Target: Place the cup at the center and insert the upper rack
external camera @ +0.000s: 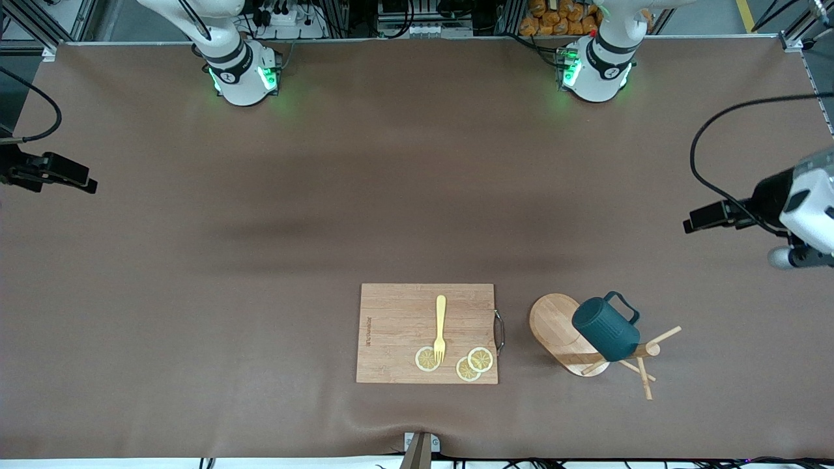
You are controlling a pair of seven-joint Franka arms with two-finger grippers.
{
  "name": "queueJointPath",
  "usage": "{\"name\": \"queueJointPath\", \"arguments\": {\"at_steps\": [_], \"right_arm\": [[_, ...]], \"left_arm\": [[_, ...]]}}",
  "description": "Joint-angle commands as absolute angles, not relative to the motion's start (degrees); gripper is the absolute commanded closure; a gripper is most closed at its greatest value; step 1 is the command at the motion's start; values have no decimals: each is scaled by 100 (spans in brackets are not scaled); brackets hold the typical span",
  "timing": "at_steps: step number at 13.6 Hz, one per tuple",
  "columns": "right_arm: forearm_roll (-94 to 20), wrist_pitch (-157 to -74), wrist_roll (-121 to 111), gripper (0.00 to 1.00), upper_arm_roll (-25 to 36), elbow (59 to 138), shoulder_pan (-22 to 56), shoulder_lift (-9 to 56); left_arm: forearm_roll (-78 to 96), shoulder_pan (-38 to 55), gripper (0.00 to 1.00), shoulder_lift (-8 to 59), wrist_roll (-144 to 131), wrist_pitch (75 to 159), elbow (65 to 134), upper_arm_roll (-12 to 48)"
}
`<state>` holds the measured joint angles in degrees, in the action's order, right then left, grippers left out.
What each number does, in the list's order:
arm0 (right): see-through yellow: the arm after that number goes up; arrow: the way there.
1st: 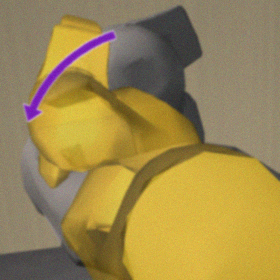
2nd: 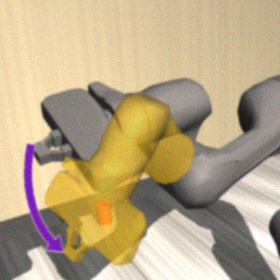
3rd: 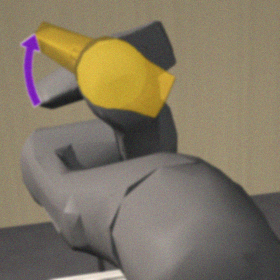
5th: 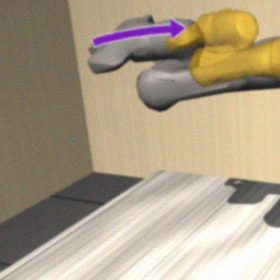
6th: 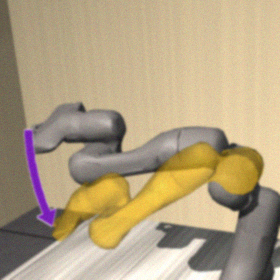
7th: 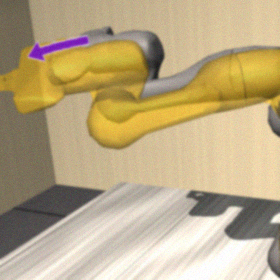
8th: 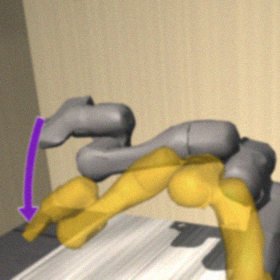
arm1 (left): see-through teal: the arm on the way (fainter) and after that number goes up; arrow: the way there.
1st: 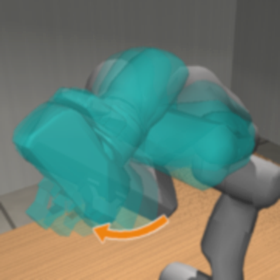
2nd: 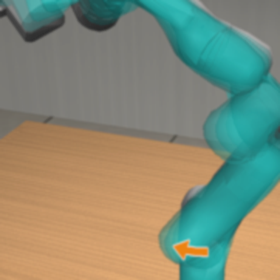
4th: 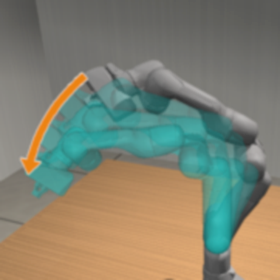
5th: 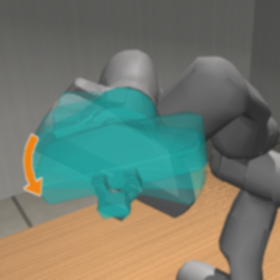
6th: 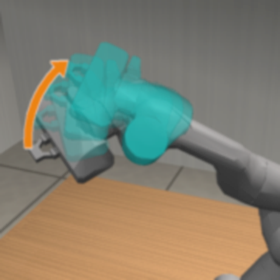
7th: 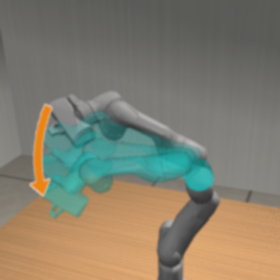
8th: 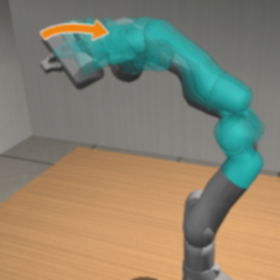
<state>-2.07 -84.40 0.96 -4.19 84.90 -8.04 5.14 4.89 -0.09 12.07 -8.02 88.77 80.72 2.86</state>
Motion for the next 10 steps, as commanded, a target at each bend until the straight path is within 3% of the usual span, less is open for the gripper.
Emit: {"name": "queueJointPath", "arguments": {"at_steps": [1, 6, 10], "right_arm": [[-290, -8070, 396, 0, -404, 8376, -694, 563], [-150, -7813, 352, 0, -396, 8174, -694, 554], [-44, -7813, 299, 0, -378, 8086, -729, 545]], "left_arm": [[151, 53, 0, 231, -677, 9149, 9130, 263], [-237, 62, 0, -561, -773, 9141, 9589, 492], [-229, -9, 0, -686, -791, 9106, 9589, 598]]}}
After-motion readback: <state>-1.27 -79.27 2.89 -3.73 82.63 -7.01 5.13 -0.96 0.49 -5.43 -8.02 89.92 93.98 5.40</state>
